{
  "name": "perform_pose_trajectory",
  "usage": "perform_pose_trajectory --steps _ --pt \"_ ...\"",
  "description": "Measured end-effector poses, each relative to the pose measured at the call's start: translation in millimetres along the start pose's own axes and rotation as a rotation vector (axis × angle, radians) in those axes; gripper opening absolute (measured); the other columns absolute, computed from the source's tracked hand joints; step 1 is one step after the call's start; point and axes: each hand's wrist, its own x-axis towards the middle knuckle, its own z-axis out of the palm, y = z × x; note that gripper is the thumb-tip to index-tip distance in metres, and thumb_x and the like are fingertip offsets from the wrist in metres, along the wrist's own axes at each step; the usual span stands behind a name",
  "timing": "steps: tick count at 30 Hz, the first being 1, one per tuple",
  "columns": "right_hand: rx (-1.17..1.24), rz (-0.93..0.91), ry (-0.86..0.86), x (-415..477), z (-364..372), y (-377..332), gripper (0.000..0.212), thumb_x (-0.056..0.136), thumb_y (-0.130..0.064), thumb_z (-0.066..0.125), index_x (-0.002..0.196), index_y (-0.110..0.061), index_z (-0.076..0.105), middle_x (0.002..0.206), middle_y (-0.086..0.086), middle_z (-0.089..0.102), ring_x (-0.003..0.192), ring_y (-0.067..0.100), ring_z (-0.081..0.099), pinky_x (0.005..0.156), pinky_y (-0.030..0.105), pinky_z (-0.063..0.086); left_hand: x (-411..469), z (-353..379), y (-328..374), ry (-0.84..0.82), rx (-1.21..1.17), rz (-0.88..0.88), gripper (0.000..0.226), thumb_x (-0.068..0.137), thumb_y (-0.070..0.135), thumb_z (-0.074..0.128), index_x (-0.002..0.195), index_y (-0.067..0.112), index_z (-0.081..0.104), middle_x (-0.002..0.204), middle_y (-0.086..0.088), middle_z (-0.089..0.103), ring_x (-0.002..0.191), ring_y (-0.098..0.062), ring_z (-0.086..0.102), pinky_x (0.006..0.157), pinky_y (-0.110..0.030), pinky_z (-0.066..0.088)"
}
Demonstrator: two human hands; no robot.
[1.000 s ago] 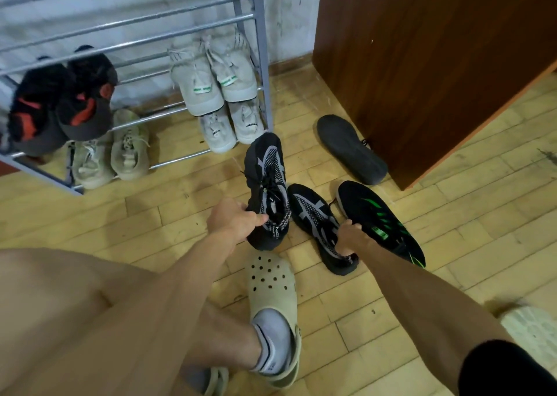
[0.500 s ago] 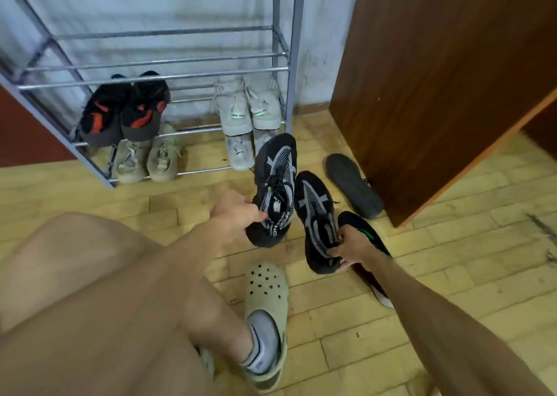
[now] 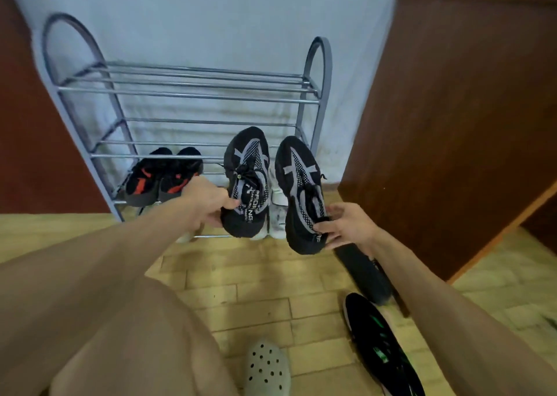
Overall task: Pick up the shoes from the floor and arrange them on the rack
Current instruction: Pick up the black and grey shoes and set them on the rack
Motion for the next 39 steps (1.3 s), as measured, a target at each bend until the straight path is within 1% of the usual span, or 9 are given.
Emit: perform_pose_trajectory --steps 7,11,17,24,27,29,31,35,39 --pt "0.163 -0.009 0.033 64 13 -64 0.038 0.080 0.002 0.072 0.116 -0.002 0.060 0.111 0.017 0.070 0.081 0.030 0.074 0.057 0.031 0.061 57 -21 28 0.014 -0.029 0.000 0.026 0.074 -0.003 0.076 0.095 -0.008 0.063 0.092 -0.020 0.071 0.071 -0.033 0.070 0.058 -0.043 0.059" --pt "0.183 -0.001 0.141 119 19 -92 0.024 0.078 -0.002 0.076 0.098 0.000 0.065 0.103 0.017 0.072 0.088 0.032 0.072 0.065 0.041 0.063 104 -30 51 0.034 -0.073 0.031 0.024 0.075 -0.005 0.075 0.095 -0.007 0.061 0.090 -0.019 0.071 0.068 -0.030 0.069 0.046 -0.037 0.058" --pt "0.098 -0.035 0.320 190 26 -104 0.010 0.080 -0.006 0.074 0.078 -0.008 0.064 0.080 0.005 0.067 0.077 0.030 0.072 0.060 0.039 0.063 175 -21 70 0.049 -0.090 0.059 0.033 0.072 0.001 0.079 0.099 -0.008 0.064 0.091 -0.020 0.073 0.068 -0.032 0.072 0.050 -0.038 0.060" --pt "0.075 -0.094 0.598 238 37 -89 0.020 0.083 -0.023 0.065 0.064 -0.019 0.062 0.073 0.005 0.069 0.075 0.026 0.071 0.067 0.049 0.061 230 5 70 0.084 -0.112 0.108 0.023 0.074 0.009 0.079 0.092 -0.001 0.068 0.093 -0.018 0.072 0.078 -0.036 0.073 0.072 -0.049 0.060" --pt "0.020 -0.111 0.635 242 39 -84 0.022 0.090 -0.032 0.059 0.072 -0.020 0.061 0.080 0.005 0.070 0.082 0.025 0.069 0.074 0.041 0.059 244 15 59 0.100 -0.170 0.130 0.027 0.079 0.015 0.075 0.102 0.002 0.067 0.105 -0.019 0.070 0.091 -0.036 0.070 0.079 -0.050 0.058" --pt "-0.003 -0.108 0.624 239 40 -86 0.024 0.094 -0.037 0.053 0.086 -0.016 0.064 0.090 0.007 0.070 0.089 0.026 0.067 0.078 0.039 0.055 242 20 56 0.089 -0.133 0.143 0.011 0.087 0.020 0.066 0.090 0.010 0.070 0.107 -0.019 0.070 0.095 -0.035 0.068 0.087 -0.048 0.056" --pt "-0.025 -0.104 0.600 234 38 -87 0.031 0.098 -0.037 0.047 0.099 -0.012 0.065 0.098 0.010 0.069 0.094 0.027 0.065 0.081 0.041 0.054 227 21 59 0.036 -0.074 0.139 0.021 0.094 0.020 0.053 0.080 0.014 0.067 0.107 -0.015 0.068 0.096 -0.030 0.064 0.091 -0.038 0.050" --pt "-0.199 -0.160 0.471 200 33 -80 0.029 0.099 -0.024 0.046 0.120 -0.011 0.062 0.116 0.008 0.066 0.091 0.018 0.059 0.070 0.027 0.046 192 25 63 -0.021 0.008 0.178 0.024 0.098 0.014 0.044 0.112 0.009 0.062 0.106 -0.006 0.056 0.099 -0.021 0.049 0.086 -0.031 0.035" --pt "-0.248 -0.173 0.346 153 14 -62 0.036 0.096 -0.018 0.054 0.132 -0.013 0.056 0.132 0.004 0.060 0.116 0.019 0.058 0.101 0.039 0.049 142 38 67 0.028 0.044 0.260 0.016 0.091 0.011 0.046 0.081 0.018 0.057 0.092 -0.007 0.054 0.088 -0.022 0.048 0.080 -0.032 0.037"
